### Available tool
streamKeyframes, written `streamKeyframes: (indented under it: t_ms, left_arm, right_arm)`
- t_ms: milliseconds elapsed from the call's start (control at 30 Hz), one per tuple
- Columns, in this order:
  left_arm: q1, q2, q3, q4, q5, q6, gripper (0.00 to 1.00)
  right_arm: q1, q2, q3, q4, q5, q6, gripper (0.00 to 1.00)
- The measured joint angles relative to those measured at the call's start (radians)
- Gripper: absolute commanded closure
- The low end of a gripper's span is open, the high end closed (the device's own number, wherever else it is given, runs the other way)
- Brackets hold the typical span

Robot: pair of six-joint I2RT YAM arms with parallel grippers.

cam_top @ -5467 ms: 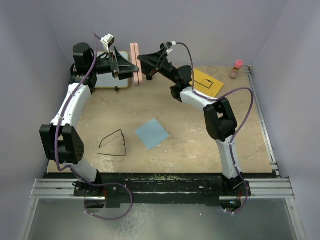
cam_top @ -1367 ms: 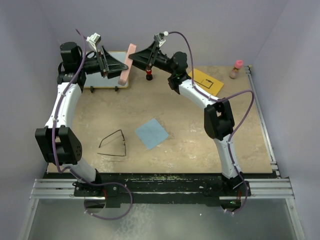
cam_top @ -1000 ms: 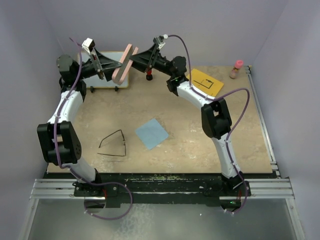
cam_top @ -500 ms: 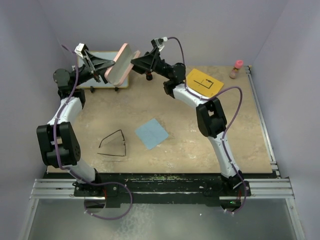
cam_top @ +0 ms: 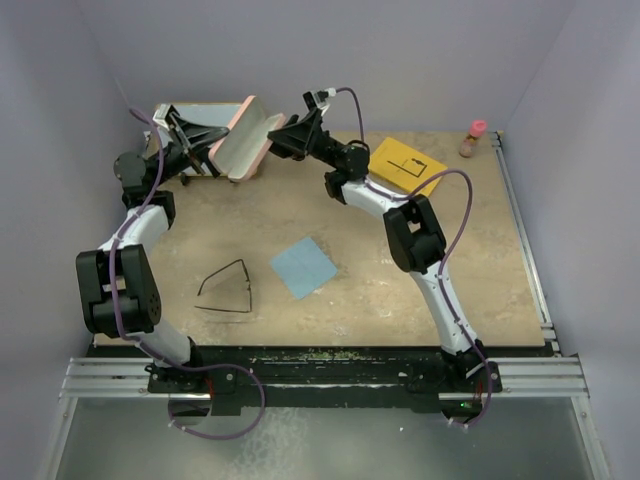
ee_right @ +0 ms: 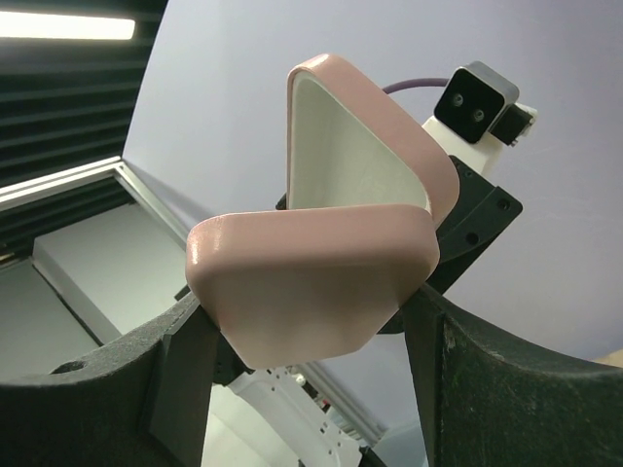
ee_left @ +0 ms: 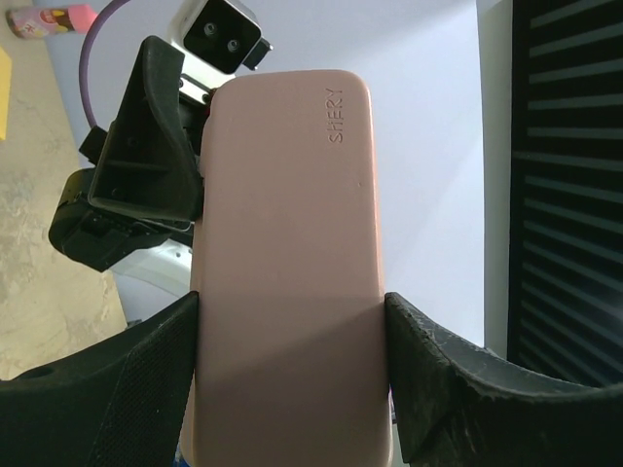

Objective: Organize the sunglasses
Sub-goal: Open the sunglasses case.

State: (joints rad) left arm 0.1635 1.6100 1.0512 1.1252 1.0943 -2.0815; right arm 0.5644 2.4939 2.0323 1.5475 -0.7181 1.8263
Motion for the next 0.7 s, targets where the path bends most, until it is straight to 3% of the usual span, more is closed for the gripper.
streamKeyframes:
  t_ms: [500, 700]
  left_arm:
    - [0.037, -0.002, -0.066, 0.027, -0.014, -0.021, 0.96]
    - [0.077, -0.002, -0.08, 0.053, -0.081, -0.021, 0.96]
  right_arm:
    - [0.016, 0.002, -0.07, 0.036, 0.008, 0.016, 1.0]
    - [0.024, 0.004, -0.106, 0.041, -0.034, 0.047, 1.0]
